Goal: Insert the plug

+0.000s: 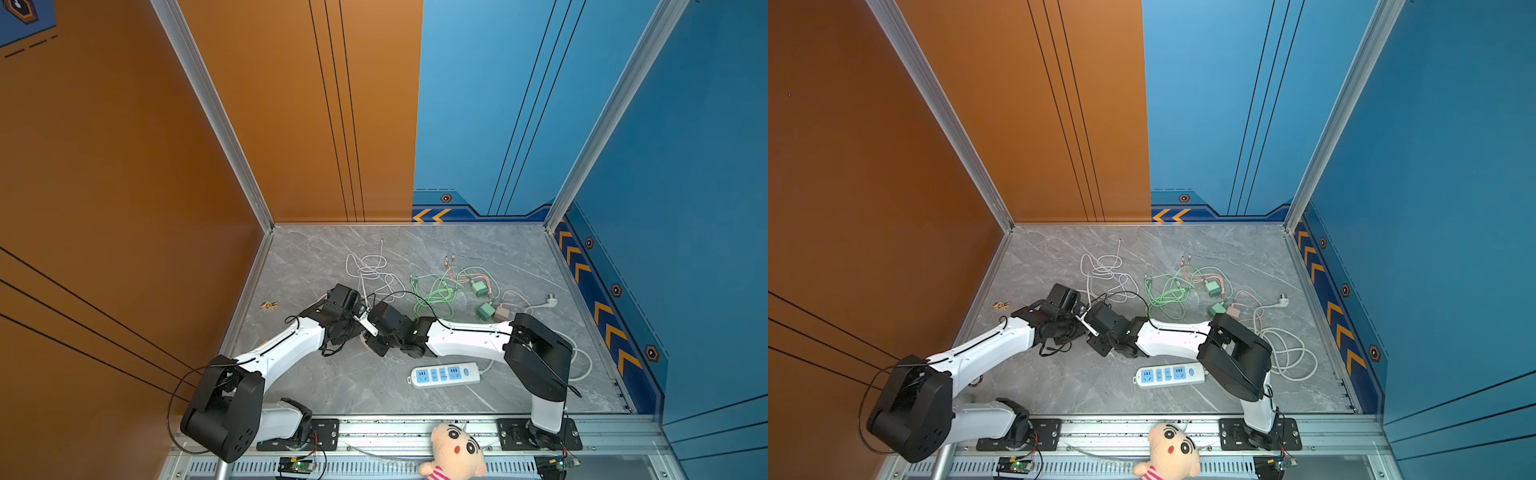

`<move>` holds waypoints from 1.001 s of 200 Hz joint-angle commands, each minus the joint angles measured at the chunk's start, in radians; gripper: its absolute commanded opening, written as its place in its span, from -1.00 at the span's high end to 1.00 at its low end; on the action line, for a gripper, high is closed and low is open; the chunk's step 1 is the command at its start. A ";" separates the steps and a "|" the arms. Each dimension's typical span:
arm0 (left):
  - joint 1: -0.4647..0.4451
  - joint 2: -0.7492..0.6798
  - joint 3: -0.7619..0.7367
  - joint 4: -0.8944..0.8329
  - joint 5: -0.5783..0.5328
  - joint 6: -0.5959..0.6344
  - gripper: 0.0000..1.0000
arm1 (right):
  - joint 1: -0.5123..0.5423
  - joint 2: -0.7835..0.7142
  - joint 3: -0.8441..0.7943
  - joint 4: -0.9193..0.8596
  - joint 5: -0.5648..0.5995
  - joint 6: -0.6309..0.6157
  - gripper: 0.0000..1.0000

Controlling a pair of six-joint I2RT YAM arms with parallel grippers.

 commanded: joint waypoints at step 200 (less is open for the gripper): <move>0.006 -0.107 0.024 -0.085 -0.059 0.020 0.76 | 0.000 0.077 -0.089 -0.204 -0.037 -0.015 1.00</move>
